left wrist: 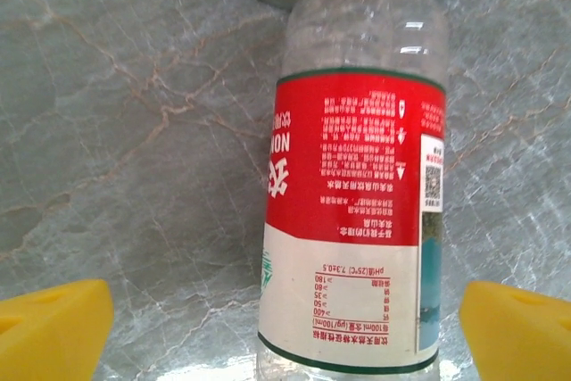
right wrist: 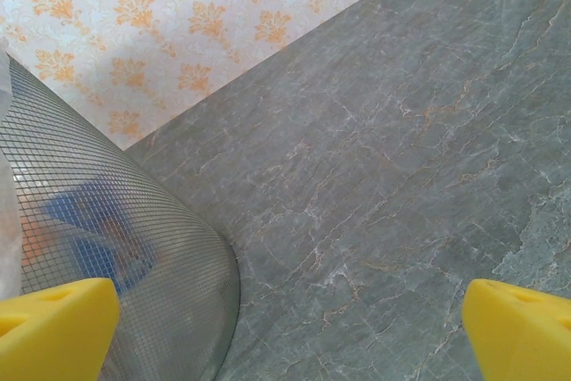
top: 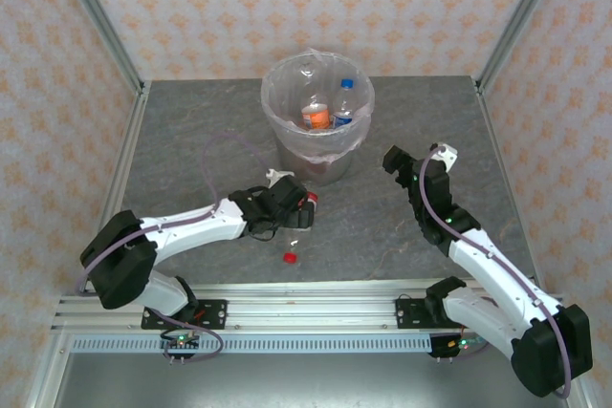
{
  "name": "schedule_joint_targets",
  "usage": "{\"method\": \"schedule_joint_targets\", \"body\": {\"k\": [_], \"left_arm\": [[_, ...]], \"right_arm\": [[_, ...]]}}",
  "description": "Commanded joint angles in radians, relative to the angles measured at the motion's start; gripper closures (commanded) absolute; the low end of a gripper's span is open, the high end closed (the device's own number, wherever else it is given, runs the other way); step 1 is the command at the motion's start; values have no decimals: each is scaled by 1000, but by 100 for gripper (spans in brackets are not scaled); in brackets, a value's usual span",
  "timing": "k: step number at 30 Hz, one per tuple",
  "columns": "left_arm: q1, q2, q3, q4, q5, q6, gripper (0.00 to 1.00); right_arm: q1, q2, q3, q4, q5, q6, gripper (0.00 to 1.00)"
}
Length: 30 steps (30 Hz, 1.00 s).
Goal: Put the plastic bottles in the bin
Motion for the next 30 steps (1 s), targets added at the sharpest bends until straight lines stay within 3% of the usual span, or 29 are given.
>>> {"method": "schedule_joint_targets", "body": {"k": [1, 4, 8, 11, 21, 27, 30], "left_arm": [[-4, 41, 7, 24, 35, -15, 0], [-26, 109, 53, 10, 48, 0, 0], [-64, 211, 146, -115, -103, -29, 0], [-67, 269, 170, -140, -152, -36, 0], [-71, 317, 174, -94, -120, -13, 8], [-71, 328, 180, -79, -97, 1, 21], [-72, 321, 177, -70, -88, 8, 28]], "right_arm": [[-4, -15, -11, 2, 23, 4, 1], [-4, -16, -18, 12, 28, 14, 1], [-4, -25, -28, 25, 39, 25, 1], [-4, -34, -34, 28, 52, 31, 1], [-3, -37, -39, 32, 62, 40, 1], [-4, -35, -41, 36, 58, 40, 1], [-5, -27, -44, 75, -19, -7, 1]]}}
